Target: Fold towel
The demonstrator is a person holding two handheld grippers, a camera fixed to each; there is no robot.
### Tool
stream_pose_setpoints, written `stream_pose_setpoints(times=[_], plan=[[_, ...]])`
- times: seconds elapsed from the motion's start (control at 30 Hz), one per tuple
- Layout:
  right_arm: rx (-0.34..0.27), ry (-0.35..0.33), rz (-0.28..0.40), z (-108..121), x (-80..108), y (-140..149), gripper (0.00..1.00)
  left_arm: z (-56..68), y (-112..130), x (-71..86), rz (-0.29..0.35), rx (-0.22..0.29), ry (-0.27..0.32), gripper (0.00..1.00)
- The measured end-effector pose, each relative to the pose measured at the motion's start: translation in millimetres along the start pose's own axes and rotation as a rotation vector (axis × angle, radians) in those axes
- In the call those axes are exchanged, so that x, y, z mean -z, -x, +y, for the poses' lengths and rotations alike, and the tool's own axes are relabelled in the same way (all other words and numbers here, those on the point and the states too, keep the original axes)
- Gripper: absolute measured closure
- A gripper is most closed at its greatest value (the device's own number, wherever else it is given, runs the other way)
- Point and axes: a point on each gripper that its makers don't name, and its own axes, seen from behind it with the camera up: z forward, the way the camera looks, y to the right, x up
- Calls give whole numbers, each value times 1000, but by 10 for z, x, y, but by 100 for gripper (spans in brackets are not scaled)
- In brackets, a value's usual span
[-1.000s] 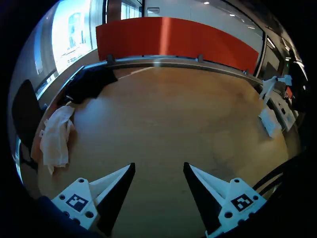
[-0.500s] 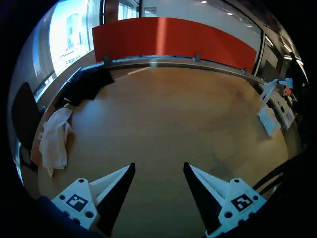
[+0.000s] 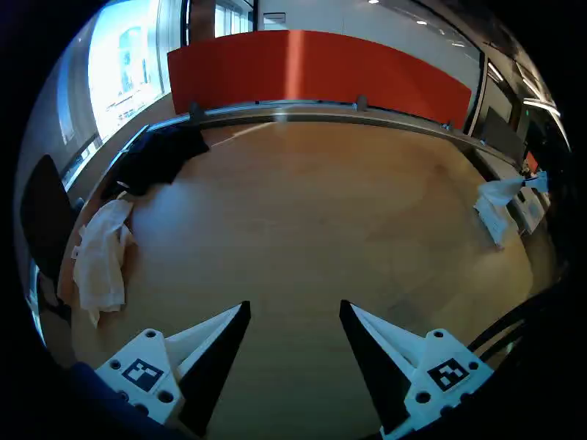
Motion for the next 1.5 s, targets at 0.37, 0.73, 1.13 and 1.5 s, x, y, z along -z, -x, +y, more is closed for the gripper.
stream_pose_setpoints(times=[0.37,0.73,1.13,1.5], plan=[[-33,16,-82,-5,-42,480,95,14,3,17,-1,-12,2,10],[-62,69,-137,146,-151,753,95,-25,17,35,-5,-13,-6,10],[-99,111,-187,243,-282,961,95,-47,67,40,-16,-14,-13,10],[-125,145,-210,287,-360,1068,95,-64,101,52,-20,-20,-16,10]])
